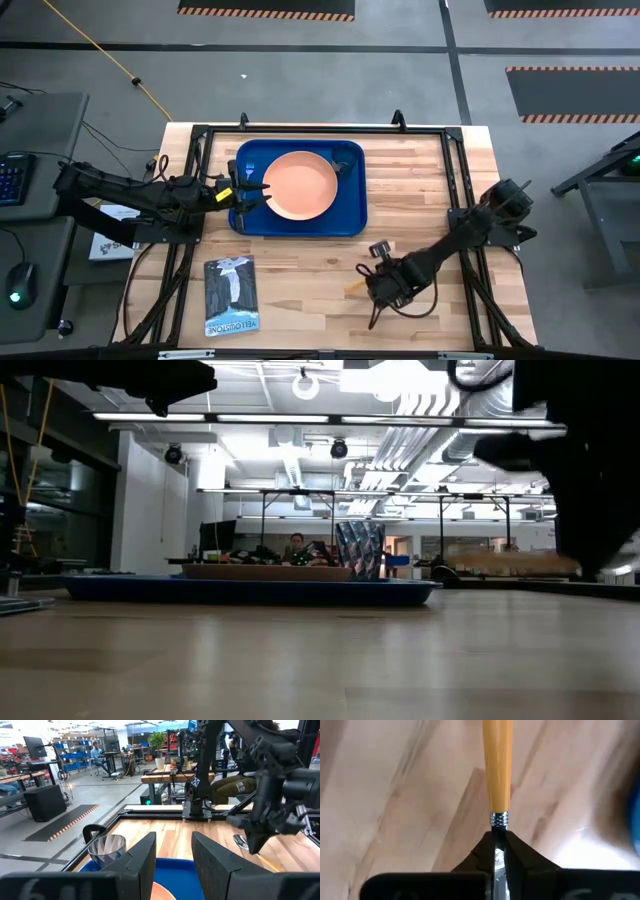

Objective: Pick and place plate/cup/fork/spoon on tray
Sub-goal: Put the orange spoon on the blue tray

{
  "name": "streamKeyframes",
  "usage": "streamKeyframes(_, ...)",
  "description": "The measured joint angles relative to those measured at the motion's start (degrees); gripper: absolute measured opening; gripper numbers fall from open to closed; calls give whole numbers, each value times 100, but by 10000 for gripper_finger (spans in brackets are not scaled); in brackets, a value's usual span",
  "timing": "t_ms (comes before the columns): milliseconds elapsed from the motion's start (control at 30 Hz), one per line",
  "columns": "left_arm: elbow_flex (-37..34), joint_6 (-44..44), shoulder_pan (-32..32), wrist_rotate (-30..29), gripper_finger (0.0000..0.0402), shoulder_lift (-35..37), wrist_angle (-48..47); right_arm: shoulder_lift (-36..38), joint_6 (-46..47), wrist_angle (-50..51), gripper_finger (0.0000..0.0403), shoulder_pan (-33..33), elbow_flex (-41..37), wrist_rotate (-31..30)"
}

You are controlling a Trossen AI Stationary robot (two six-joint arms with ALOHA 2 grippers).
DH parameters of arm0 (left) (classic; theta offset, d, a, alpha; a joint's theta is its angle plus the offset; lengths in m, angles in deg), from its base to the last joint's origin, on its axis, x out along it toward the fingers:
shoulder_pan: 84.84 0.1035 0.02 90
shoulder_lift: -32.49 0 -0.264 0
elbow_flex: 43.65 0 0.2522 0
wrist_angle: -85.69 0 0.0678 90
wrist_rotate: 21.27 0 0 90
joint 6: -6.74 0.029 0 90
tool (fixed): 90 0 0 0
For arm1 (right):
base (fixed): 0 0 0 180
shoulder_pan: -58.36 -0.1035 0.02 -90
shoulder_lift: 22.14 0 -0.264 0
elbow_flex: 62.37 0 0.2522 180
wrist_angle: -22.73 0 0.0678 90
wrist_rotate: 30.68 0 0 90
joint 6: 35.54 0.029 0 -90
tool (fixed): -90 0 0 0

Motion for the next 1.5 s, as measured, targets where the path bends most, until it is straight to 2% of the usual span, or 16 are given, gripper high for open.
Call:
streamKeyframes(233, 0, -135, 1, 11, 117, 0, 6, 391, -337, -57, 4, 361, 0, -1407)
streamKeyframes(367, -3, -690, -1, 45, 117, -170, 271, 393, -983, -587, 4, 765, 0, -1759)
streamKeyframes(567, -2, -671, -1, 450, 117, -890, 596, 394, -1997, -1538, 2, 1597, 0, -1947)
streamKeyframes(700, 15, -488, -1, 484, 117, -1585, 914, 394, -2503, -1865, 1, 2023, 0, -1709)
streamKeyframes(800, 27, -900, 25, 484, 117, -2057, 1089, 394, -2703, -1827, 1, 2205, 0, -1707)
streamKeyframes(1000, 745, -1827, 281, 813, 118, -2904, 399, 399, -2797, -1772, 3, 2277, 2, -1666)
streamKeyframes(1233, 1514, -1952, 302, 899, 150, -4094, 70, 402, -2796, -1715, 2, 2273, 7, -1685)
streamKeyframes(1500, 2151, -2005, 353, 1853, 195, -4889, 83, 402, -2788, -1575, 1, 2273, 9, -1622)
